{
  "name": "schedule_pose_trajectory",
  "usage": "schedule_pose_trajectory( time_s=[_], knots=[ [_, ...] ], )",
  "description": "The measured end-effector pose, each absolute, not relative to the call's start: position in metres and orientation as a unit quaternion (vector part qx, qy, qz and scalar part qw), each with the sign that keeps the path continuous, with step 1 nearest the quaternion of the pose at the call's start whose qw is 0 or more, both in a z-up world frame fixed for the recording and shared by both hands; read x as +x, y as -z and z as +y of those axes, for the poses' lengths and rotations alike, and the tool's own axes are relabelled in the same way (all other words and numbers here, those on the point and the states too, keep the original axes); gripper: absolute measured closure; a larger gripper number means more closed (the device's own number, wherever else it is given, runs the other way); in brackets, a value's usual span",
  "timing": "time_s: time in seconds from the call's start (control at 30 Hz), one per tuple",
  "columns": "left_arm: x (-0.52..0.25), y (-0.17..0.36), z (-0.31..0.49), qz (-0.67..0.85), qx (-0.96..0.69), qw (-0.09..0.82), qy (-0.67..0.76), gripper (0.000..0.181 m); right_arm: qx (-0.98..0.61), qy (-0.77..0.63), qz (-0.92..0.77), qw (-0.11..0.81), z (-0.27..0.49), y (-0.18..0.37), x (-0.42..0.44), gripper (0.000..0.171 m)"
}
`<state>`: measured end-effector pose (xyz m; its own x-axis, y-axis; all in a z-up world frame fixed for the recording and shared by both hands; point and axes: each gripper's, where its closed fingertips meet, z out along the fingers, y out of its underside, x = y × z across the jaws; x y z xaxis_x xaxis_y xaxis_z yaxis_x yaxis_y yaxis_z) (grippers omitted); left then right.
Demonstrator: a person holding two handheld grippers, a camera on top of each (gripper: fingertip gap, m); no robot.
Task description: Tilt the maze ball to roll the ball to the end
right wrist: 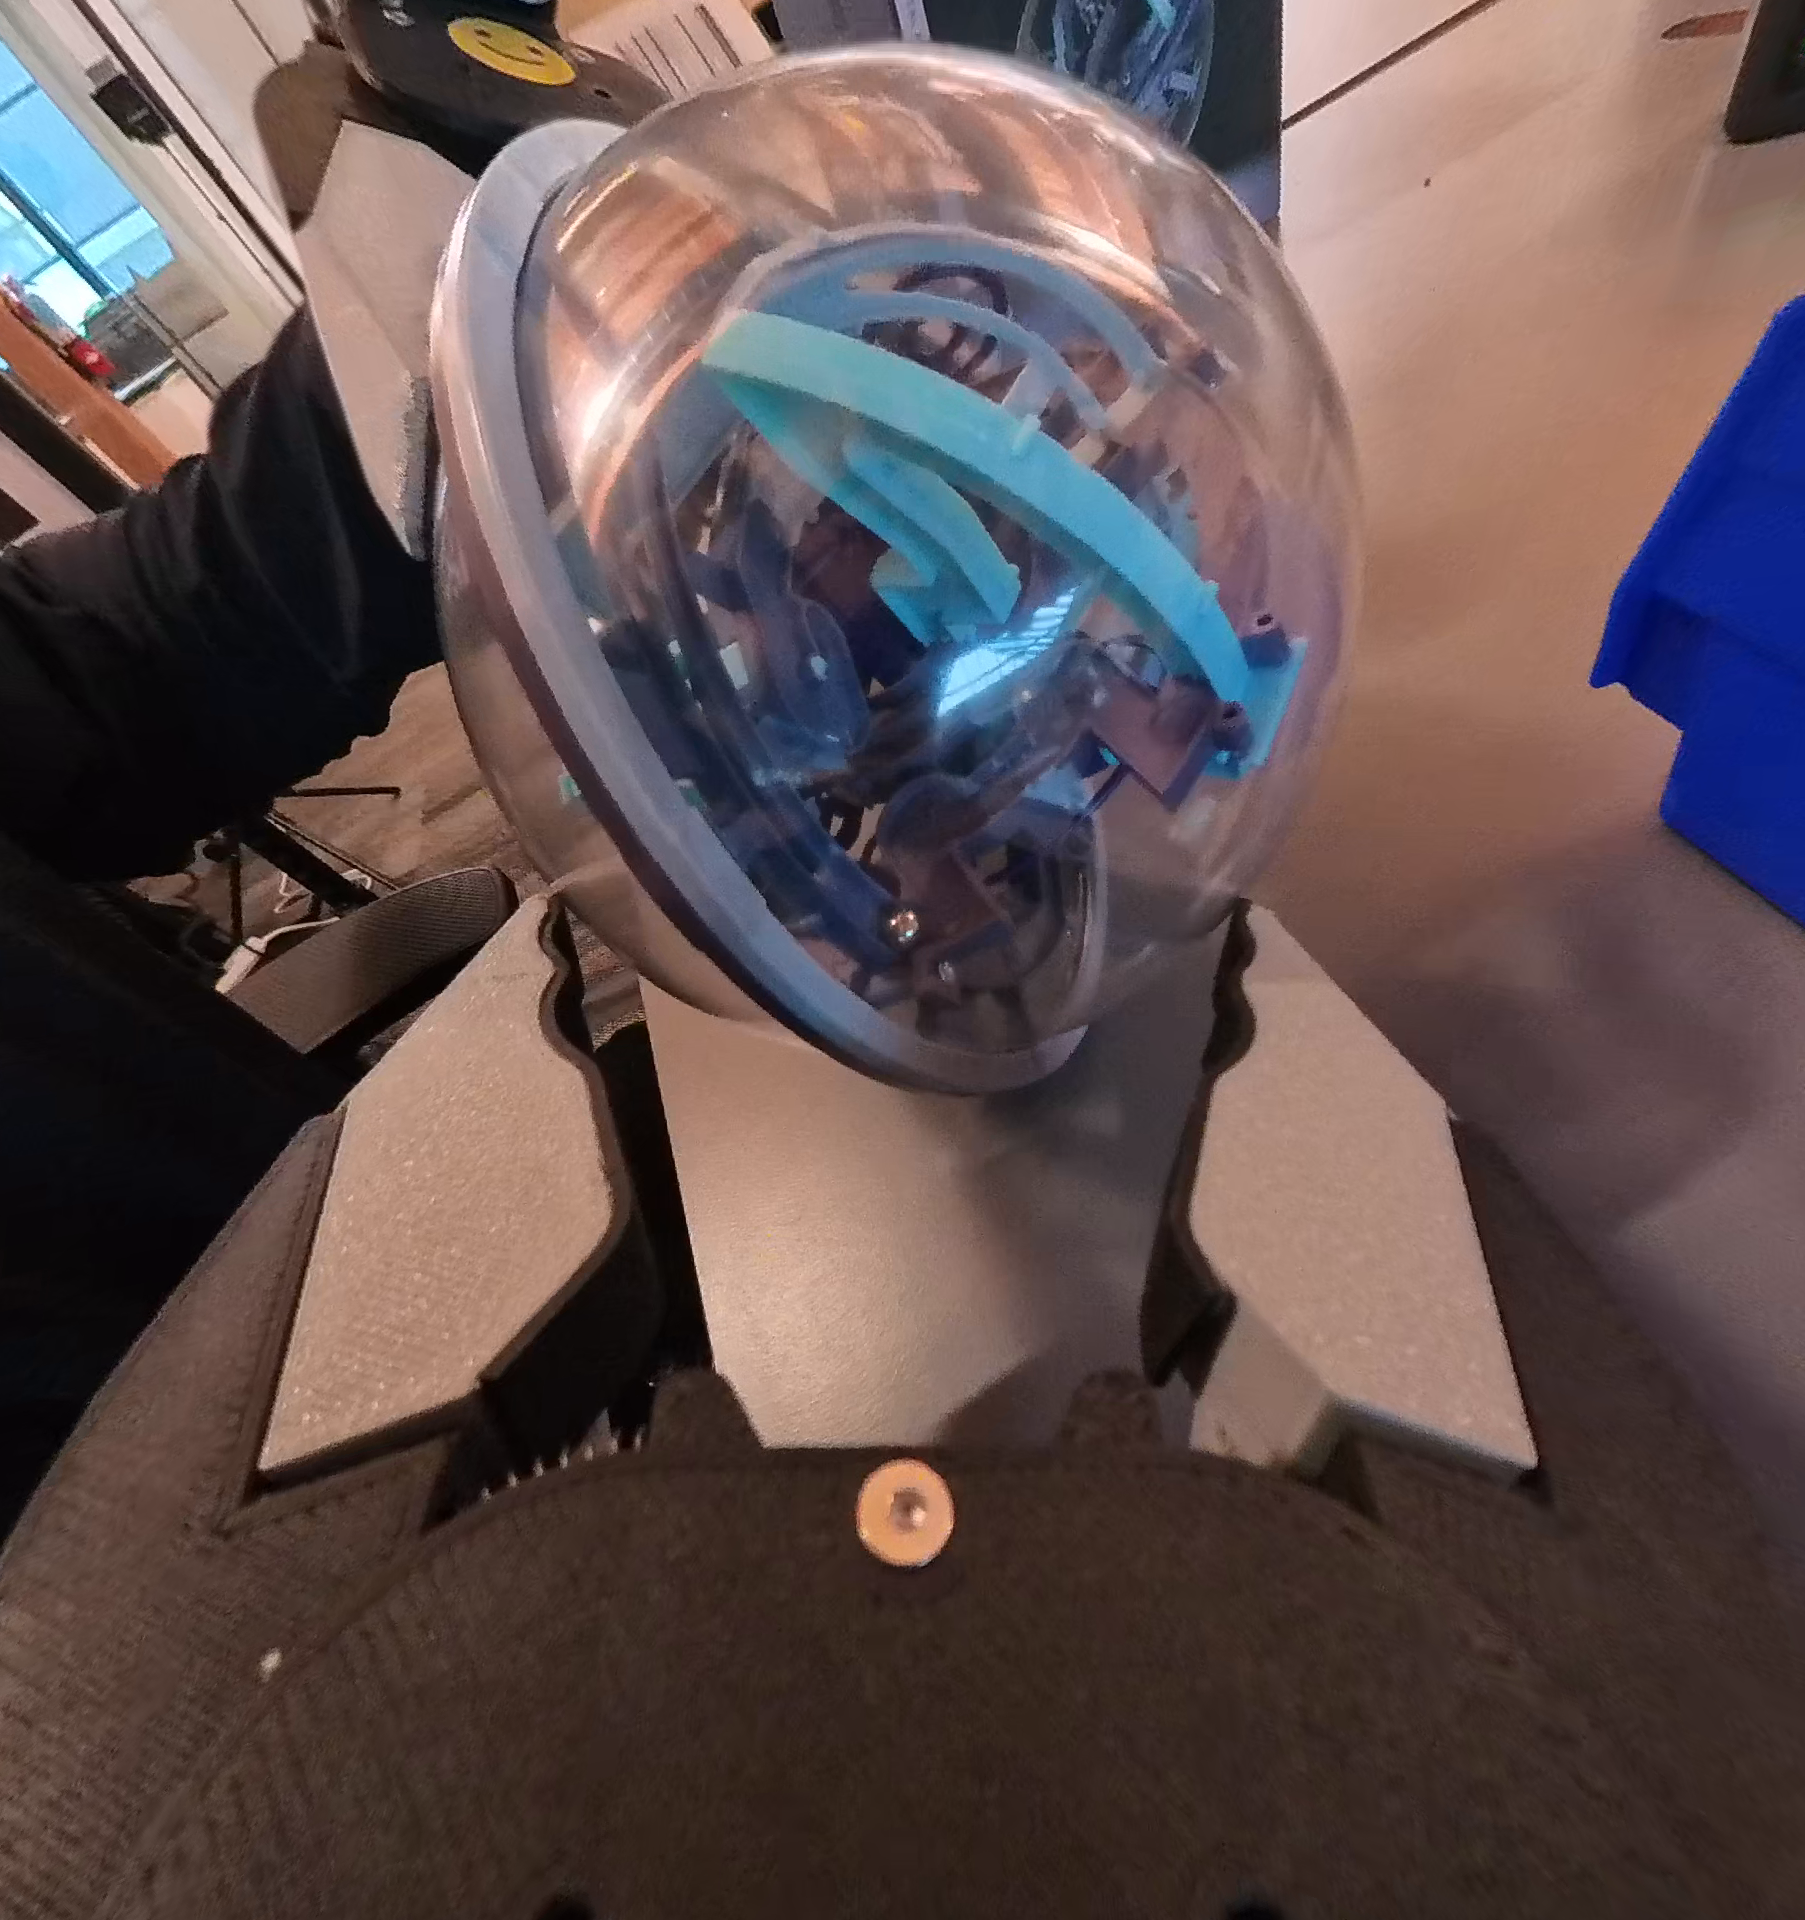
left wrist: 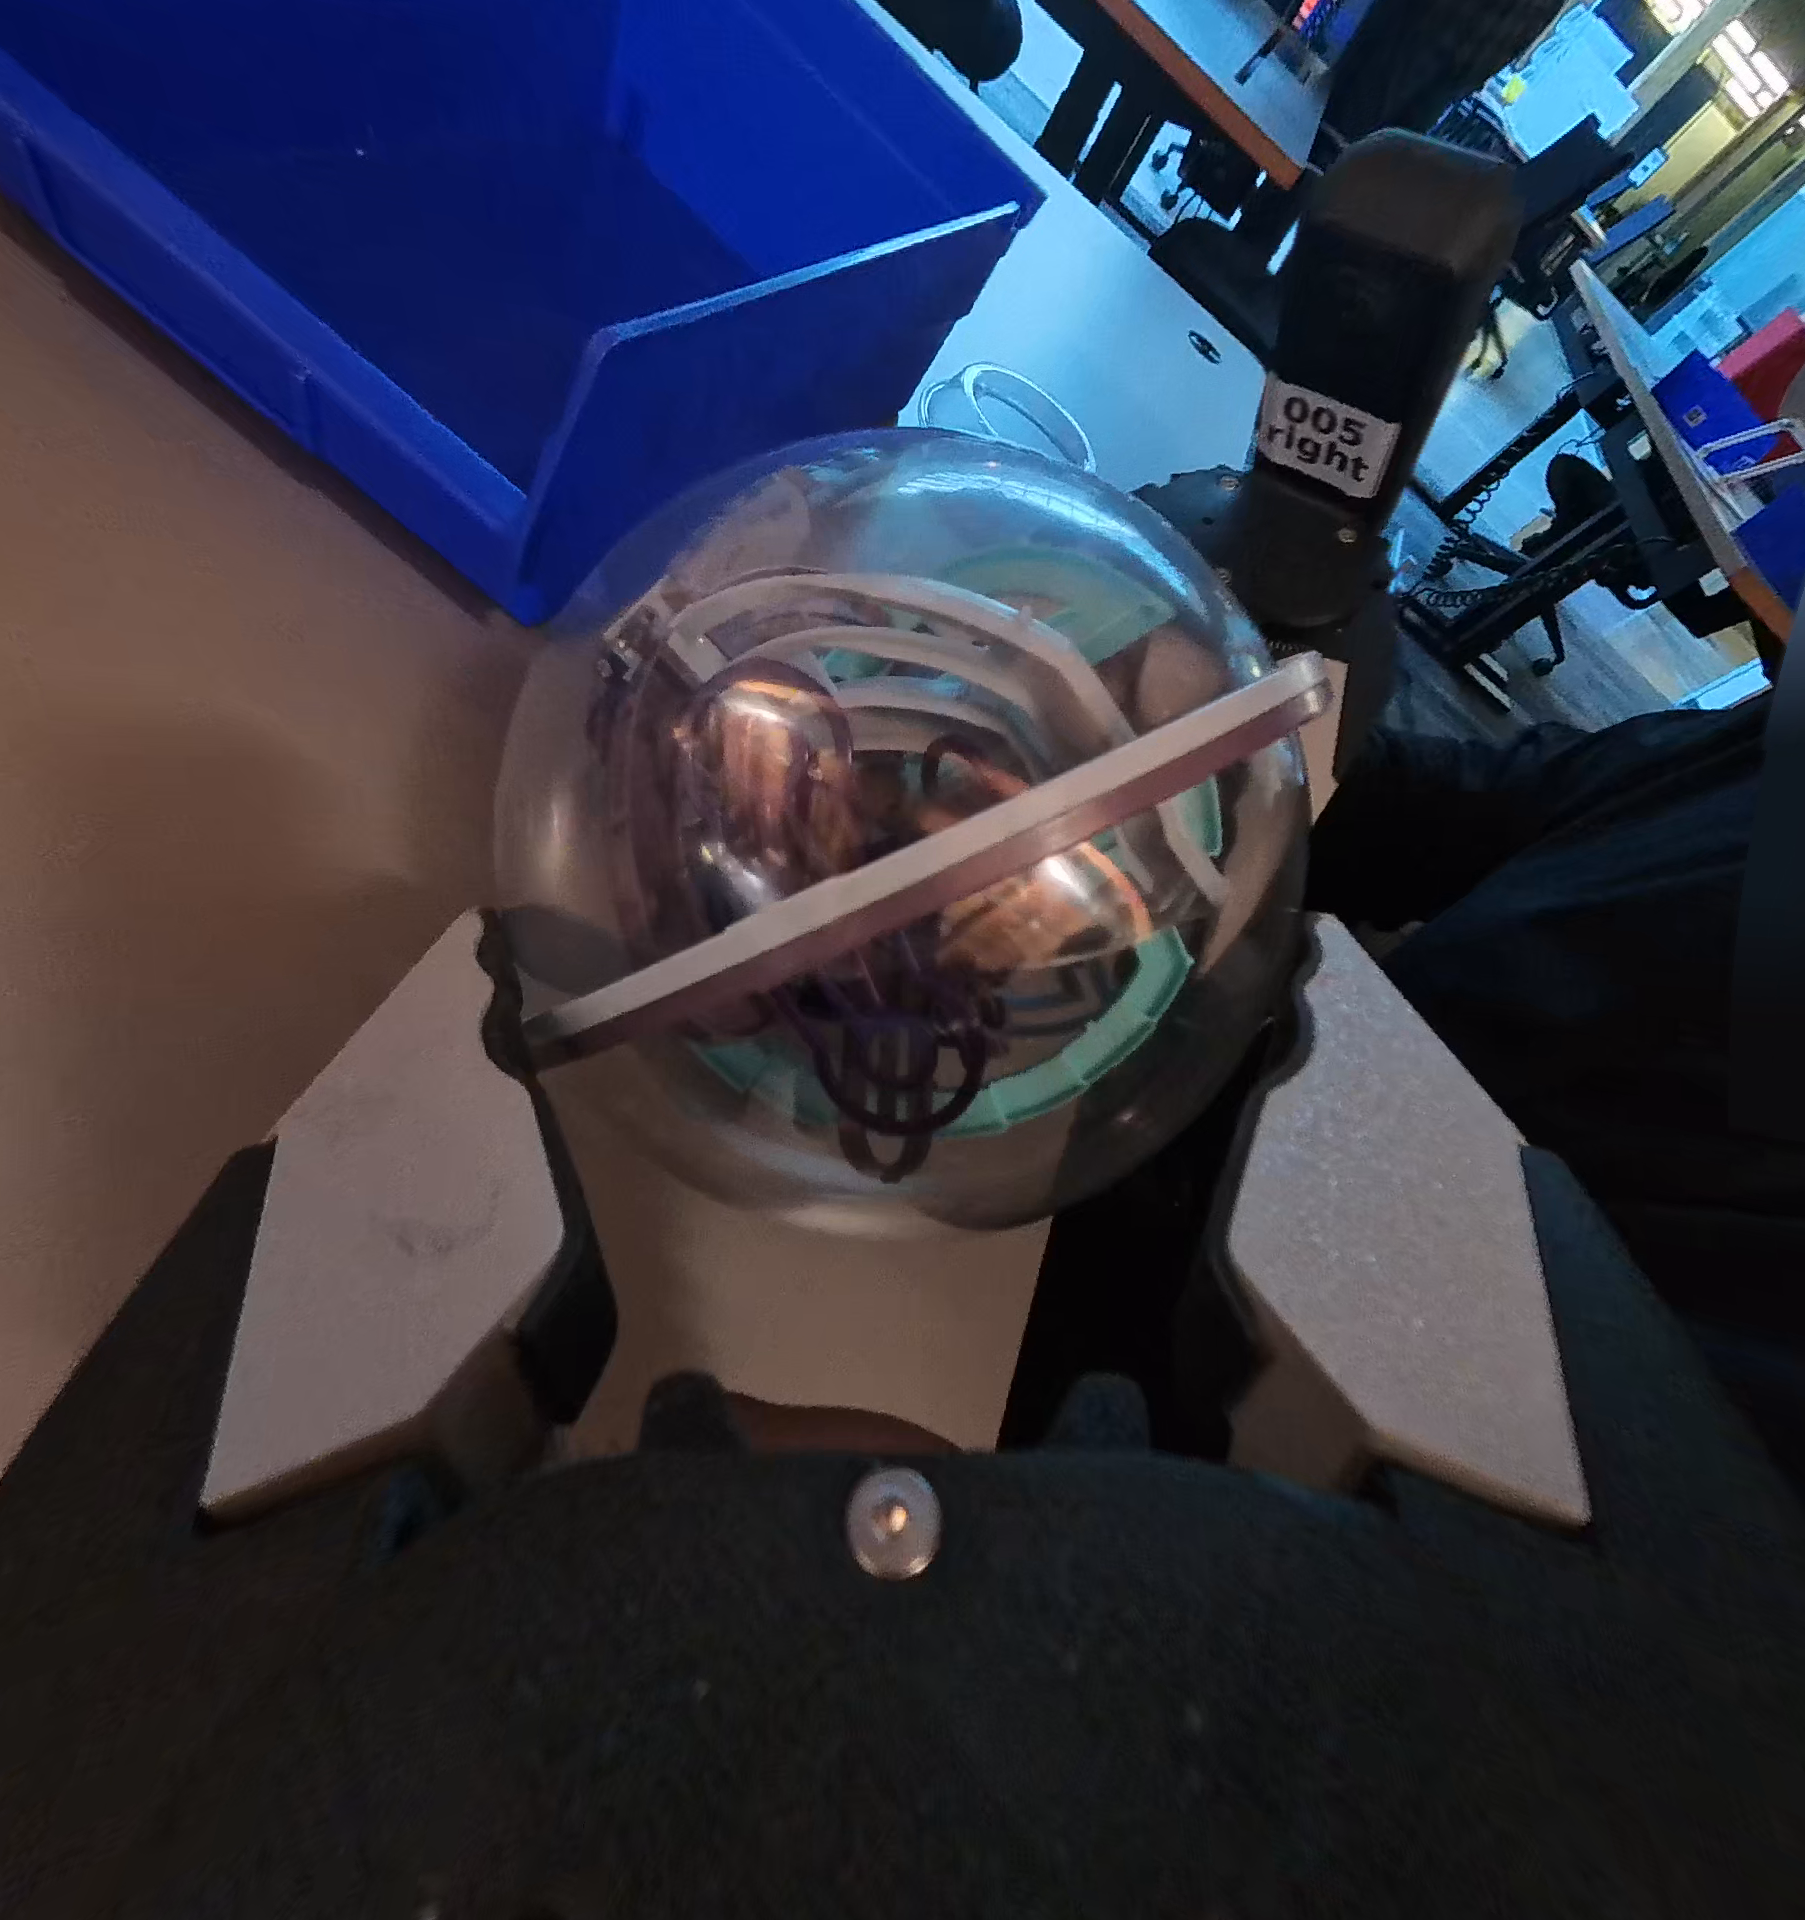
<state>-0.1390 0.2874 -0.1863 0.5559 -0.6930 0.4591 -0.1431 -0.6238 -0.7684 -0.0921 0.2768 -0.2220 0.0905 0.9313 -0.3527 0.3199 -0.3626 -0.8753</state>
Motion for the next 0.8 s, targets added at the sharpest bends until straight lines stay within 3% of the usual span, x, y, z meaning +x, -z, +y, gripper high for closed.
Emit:
schedule_pose_trajectory(
  time_s=[0.8],
  knots=[
    [-0.1425, 0.1908, 0.2803, 0.266, -0.801, 0.343, 0.412, 0.037, -0.671, -0.478, -0.461, 0.330, 0.2703, 0.2197, -0.0958, 0.055]
  ],
)
